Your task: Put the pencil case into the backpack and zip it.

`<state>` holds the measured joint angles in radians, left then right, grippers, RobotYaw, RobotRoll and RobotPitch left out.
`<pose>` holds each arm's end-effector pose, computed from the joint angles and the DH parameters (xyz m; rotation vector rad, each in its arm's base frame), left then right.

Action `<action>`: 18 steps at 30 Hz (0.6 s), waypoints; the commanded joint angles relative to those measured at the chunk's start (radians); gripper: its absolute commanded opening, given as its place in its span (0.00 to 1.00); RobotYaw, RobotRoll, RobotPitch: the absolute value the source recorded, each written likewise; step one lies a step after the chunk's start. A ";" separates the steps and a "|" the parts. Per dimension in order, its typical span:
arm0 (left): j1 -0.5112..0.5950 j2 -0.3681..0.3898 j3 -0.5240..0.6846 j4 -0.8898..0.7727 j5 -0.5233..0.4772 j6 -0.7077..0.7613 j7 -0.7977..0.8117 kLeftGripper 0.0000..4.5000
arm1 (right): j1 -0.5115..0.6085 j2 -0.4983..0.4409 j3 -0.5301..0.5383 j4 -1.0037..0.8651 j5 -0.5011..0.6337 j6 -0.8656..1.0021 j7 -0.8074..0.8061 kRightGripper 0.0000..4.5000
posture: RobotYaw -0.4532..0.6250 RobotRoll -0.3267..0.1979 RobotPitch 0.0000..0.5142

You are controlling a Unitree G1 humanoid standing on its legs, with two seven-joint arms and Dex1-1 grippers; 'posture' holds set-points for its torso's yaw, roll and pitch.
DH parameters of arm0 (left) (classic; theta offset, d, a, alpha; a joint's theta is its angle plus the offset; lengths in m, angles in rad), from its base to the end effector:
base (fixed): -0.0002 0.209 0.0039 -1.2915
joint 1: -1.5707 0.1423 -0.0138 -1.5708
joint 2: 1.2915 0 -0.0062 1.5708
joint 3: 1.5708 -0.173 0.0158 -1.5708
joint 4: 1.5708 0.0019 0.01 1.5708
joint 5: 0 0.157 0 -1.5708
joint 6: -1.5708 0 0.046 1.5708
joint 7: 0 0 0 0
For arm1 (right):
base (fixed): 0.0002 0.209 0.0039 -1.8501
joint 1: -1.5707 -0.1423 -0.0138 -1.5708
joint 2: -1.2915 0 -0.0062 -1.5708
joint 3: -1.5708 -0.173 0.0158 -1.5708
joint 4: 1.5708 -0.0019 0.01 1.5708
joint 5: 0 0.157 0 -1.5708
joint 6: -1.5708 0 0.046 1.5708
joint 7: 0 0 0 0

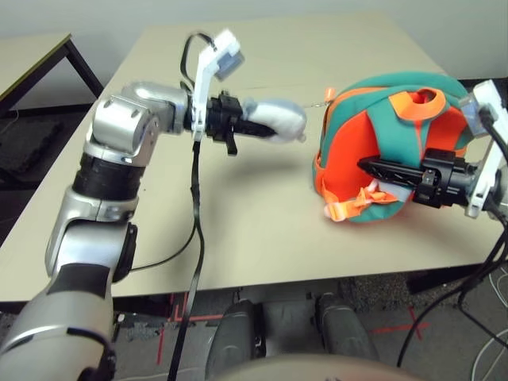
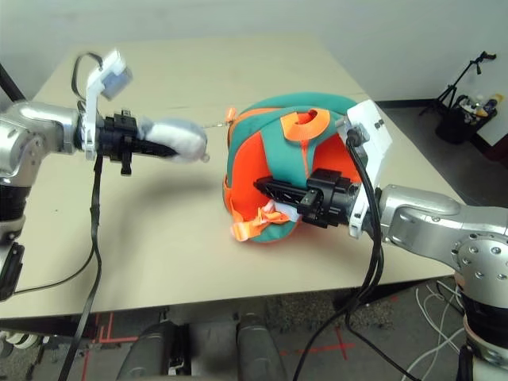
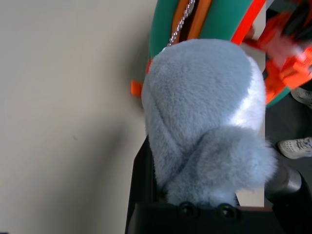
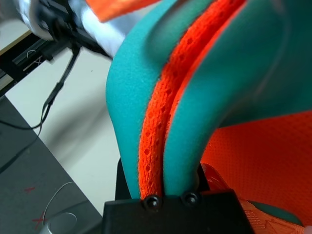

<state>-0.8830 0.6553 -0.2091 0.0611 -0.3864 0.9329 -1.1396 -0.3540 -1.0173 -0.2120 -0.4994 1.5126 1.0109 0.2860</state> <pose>0.3128 0.1778 0.2523 0.2541 0.4139 -1.2013 0.2049 -0.2082 0.2572 0.0914 0.3061 0.9683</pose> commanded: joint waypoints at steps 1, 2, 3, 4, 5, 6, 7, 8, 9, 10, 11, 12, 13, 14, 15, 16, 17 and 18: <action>0.071 -0.011 -0.048 0.003 0.032 -0.007 0.036 0.08 | -0.014 0.013 0.016 -0.011 -0.001 0.010 0.009 0.02 | 0.37 0.62 0.13; 0.086 -0.017 -0.054 0.002 0.031 -0.007 0.041 0.08 | -0.014 0.015 0.015 -0.012 -0.002 0.012 0.009 0.02 | 0.37 0.62 0.13; 0.109 -0.028 -0.067 0.011 0.035 -0.009 0.050 0.08 | -0.015 0.018 0.015 -0.012 -0.002 0.013 0.007 0.02 | 0.36 0.62 0.13; 0.134 -0.040 -0.085 0.026 0.046 -0.027 0.060 0.08 | -0.015 0.020 0.014 -0.012 -0.002 0.014 0.006 0.02 | 0.36 0.62 0.13; 0.153 -0.050 -0.099 0.040 0.055 -0.036 0.068 0.08 | -0.015 0.022 0.014 -0.012 -0.002 0.014 0.005 0.02 | 0.36 0.62 0.13; 0.173 -0.061 -0.115 0.056 0.070 -0.052 0.078 0.08 | -0.014 0.024 0.014 -0.013 -0.002 0.014 0.004 0.02 | 0.36 0.62 0.13; 0.193 -0.074 -0.134 0.074 0.089 -0.077 0.088 0.08 | -0.015 0.026 0.014 -0.013 -0.003 0.014 0.002 0.02 | 0.36 0.62 0.14; 0.209 -0.083 -0.154 0.091 0.106 -0.096 0.093 0.08 | -0.016 0.029 0.016 -0.013 -0.003 0.014 0.001 0.02 | 0.36 0.62 0.14; 0.225 -0.092 -0.173 0.106 0.119 -0.109 0.093 0.08 | -0.017 0.031 0.016 -0.013 -0.003 0.014 0.000 0.02 | 0.36 0.62 0.14; 0.236 -0.105 -0.185 0.124 0.130 -0.127 0.096 0.08 | -0.018 0.034 0.017 -0.012 -0.004 0.014 -0.002 0.02 | 0.36 0.62 0.14; 0.247 -0.118 -0.203 0.149 0.146 -0.143 0.103 0.08 | -0.018 0.036 0.017 -0.013 -0.005 0.014 -0.002 0.02 | 0.36 0.62 0.14; 0.256 -0.130 -0.220 0.170 0.160 -0.160 0.105 0.08 | -0.017 0.038 0.017 -0.013 -0.006 0.014 -0.002 0.02 | 0.36 0.62 0.14; 0.264 -0.141 -0.233 0.186 0.175 -0.179 0.110 0.08 | -0.015 0.040 0.016 -0.013 -0.009 0.014 -0.001 0.02 | 0.36 0.62 0.14; 0.269 -0.152 -0.243 0.197 0.186 -0.194 0.112 0.08 | -0.014 0.042 0.016 -0.013 -0.012 0.015 -0.001 0.02 | 0.36 0.62 0.14; 0.272 -0.160 -0.245 0.198 0.187 -0.197 0.112 0.08 | -0.012 0.043 0.016 -0.013 -0.014 0.015 -0.001 0.02 | 0.36 0.62 0.14; 0.273 -0.169 -0.242 0.197 0.186 -0.198 0.112 0.08 | -0.011 0.044 0.015 -0.013 -0.016 0.016 -0.002 0.02 | 0.36 0.62 0.14; 0.269 -0.181 -0.232 0.194 0.182 -0.195 0.120 0.08 | -0.007 0.043 0.015 -0.012 -0.018 0.018 -0.005 0.02 | 0.36 0.62 0.14; 0.262 -0.190 -0.219 0.189 0.178 -0.190 0.127 0.08 | -0.003 0.042 0.013 -0.011 -0.022 0.021 -0.009 0.02 | 0.36 0.62 0.14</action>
<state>-0.6488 0.4743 -0.4064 0.2093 -0.2332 0.7147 -1.0275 -0.3597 -0.9803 -0.2093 -0.4993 1.4931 1.0238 0.2803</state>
